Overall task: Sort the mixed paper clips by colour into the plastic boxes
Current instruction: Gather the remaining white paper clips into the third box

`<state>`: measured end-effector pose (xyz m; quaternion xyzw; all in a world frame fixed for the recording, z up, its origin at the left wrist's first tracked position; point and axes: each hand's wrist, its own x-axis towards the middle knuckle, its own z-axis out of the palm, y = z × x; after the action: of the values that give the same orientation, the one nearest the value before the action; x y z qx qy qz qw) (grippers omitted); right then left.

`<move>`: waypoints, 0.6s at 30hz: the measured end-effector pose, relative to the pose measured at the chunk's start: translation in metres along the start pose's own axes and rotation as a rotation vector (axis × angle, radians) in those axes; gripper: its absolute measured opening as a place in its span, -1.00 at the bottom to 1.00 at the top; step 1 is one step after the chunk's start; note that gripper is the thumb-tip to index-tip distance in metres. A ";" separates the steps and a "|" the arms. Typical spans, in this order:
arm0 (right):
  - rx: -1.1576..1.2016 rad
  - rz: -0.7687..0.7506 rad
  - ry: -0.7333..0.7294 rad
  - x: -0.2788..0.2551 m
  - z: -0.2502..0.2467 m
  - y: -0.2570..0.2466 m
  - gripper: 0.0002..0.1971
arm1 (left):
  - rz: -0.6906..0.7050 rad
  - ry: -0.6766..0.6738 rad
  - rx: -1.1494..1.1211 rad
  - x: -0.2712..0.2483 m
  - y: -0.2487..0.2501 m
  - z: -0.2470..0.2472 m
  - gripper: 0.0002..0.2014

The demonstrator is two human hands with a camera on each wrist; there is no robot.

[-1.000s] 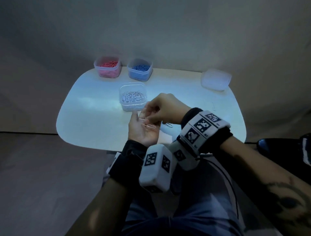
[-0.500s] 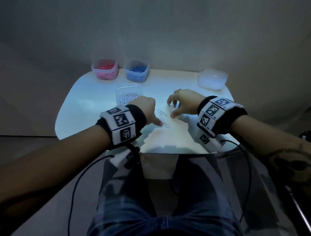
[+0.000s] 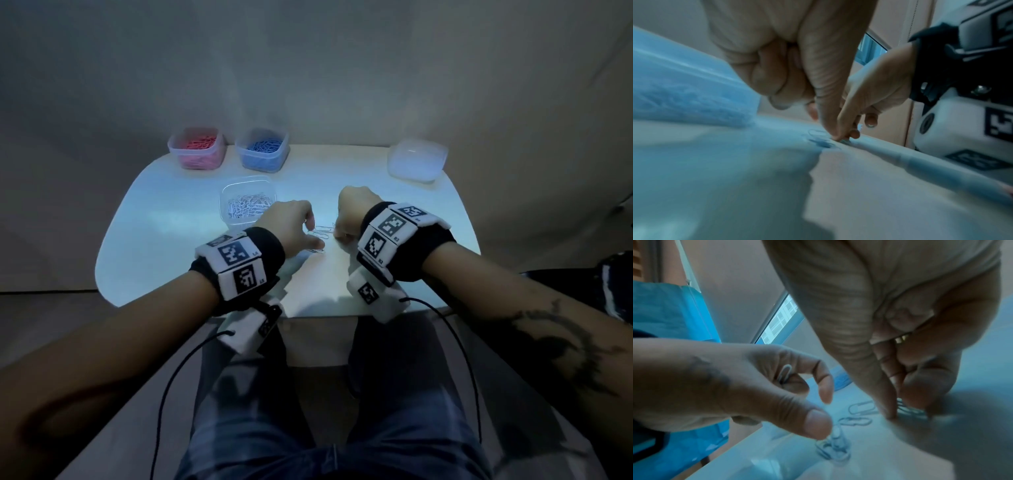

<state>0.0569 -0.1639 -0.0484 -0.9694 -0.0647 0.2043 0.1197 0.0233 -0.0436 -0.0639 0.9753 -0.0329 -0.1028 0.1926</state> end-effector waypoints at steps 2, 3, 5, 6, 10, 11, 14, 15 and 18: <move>0.001 0.008 -0.017 -0.001 -0.001 -0.002 -0.71 | 0.092 -0.016 0.062 -0.001 -0.001 -0.006 -0.67; -0.013 0.003 -0.014 -0.002 -0.001 -0.003 -0.70 | 0.139 -0.036 0.121 0.000 0.000 -0.009 -0.64; -0.046 -0.010 0.007 -0.005 -0.001 -0.005 -0.67 | 0.233 -0.076 0.269 0.000 0.005 -0.013 -0.64; -0.051 -0.018 0.009 -0.006 -0.002 -0.005 -0.69 | 0.277 -0.090 0.353 0.001 0.007 -0.014 -0.65; 0.081 -0.026 -0.005 -0.002 -0.010 0.004 -0.87 | 0.370 -0.140 0.561 0.002 0.014 -0.016 -0.71; 0.140 -0.013 0.005 -0.001 -0.012 0.009 -0.84 | 0.381 -0.146 0.584 0.001 0.014 -0.015 -0.74; 0.271 0.013 0.029 -0.003 -0.015 0.024 -0.93 | 0.404 -0.152 0.645 -0.001 0.017 -0.012 -0.79; 0.293 0.017 0.033 -0.004 -0.015 0.029 -0.92 | 0.397 -0.154 0.652 -0.001 0.017 -0.012 -0.80; 0.391 0.030 0.036 -0.012 -0.011 0.042 -0.83 | 0.375 -0.157 0.671 -0.002 0.015 -0.010 -0.77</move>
<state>0.0538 -0.2087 -0.0453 -0.9320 -0.0073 0.1974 0.3038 0.0235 -0.0537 -0.0489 0.9504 -0.2570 -0.1235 -0.1245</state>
